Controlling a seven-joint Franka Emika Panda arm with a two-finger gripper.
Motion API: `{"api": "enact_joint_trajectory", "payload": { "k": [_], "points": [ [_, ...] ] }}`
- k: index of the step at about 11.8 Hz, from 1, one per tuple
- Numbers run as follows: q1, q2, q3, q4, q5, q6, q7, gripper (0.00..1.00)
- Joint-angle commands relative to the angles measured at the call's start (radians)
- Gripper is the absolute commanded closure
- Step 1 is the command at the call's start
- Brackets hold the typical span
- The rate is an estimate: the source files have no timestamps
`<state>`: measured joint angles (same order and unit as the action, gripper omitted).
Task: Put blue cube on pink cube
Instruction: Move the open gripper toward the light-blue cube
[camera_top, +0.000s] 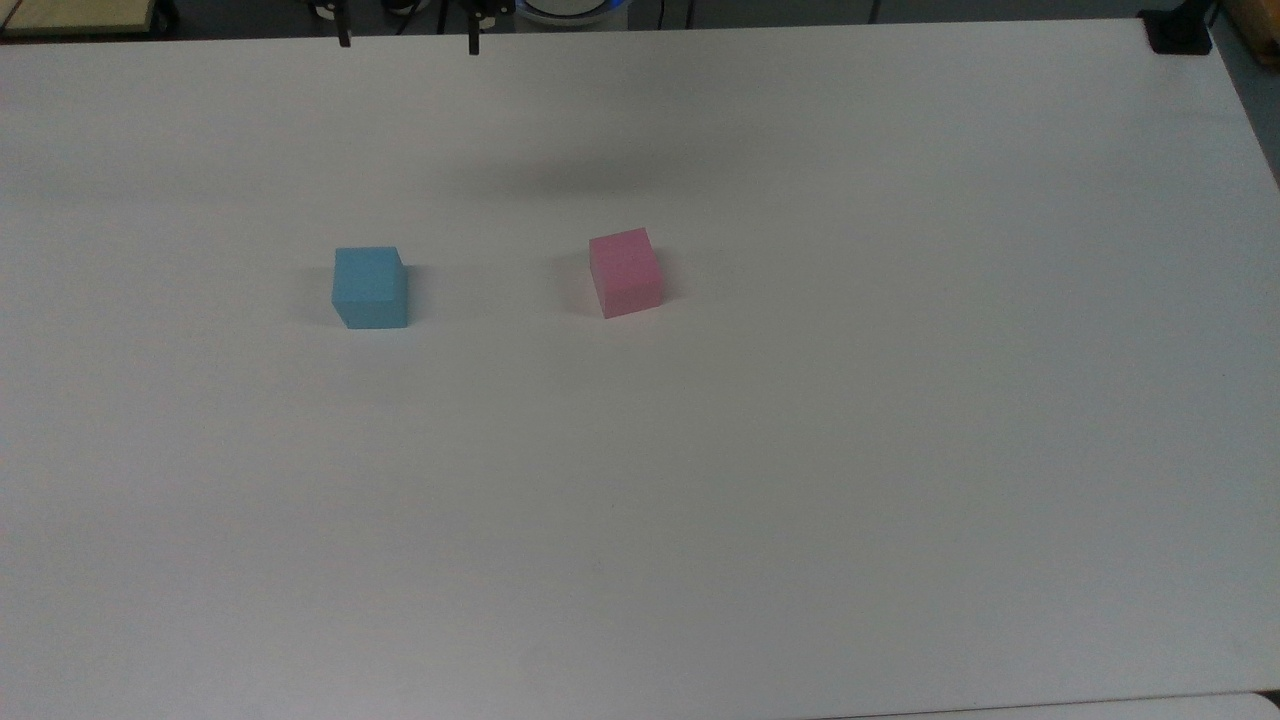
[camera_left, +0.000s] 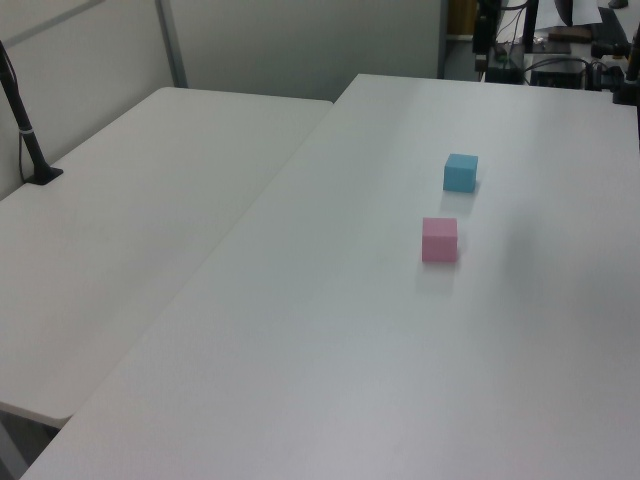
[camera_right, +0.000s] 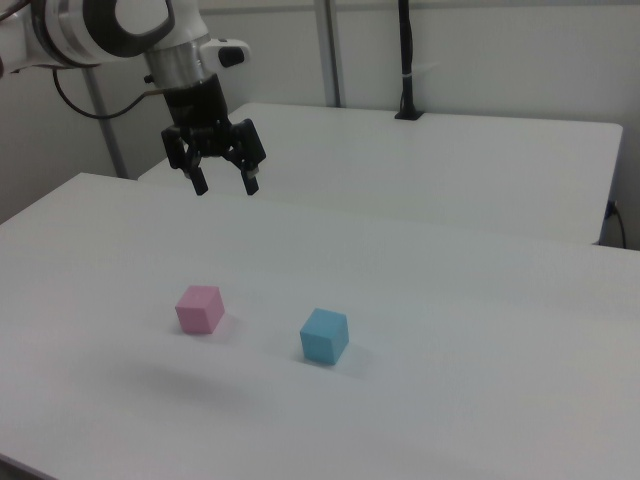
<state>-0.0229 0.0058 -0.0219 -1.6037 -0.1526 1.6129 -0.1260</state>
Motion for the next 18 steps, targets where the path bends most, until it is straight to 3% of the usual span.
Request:
{"api": "enact_joint_trajectory", "payload": {
  "k": [1,8,10,12,15,18],
  "points": [
    [0.014,0.0,-0.007,0.018,-0.013,-0.057,-0.004,0.0],
    [-0.012,0.002,-0.02,0.018,0.008,-0.013,-0.014,0.0],
    [-0.041,0.002,-0.02,0.018,0.071,0.01,-0.018,0.0],
    [-0.052,0.003,-0.02,0.013,0.081,0.033,-0.02,0.0],
    [-0.08,0.008,-0.021,0.008,0.119,0.036,-0.086,0.0],
    [-0.11,0.068,-0.021,-0.013,0.122,0.137,-0.141,0.0]
  ]
}}
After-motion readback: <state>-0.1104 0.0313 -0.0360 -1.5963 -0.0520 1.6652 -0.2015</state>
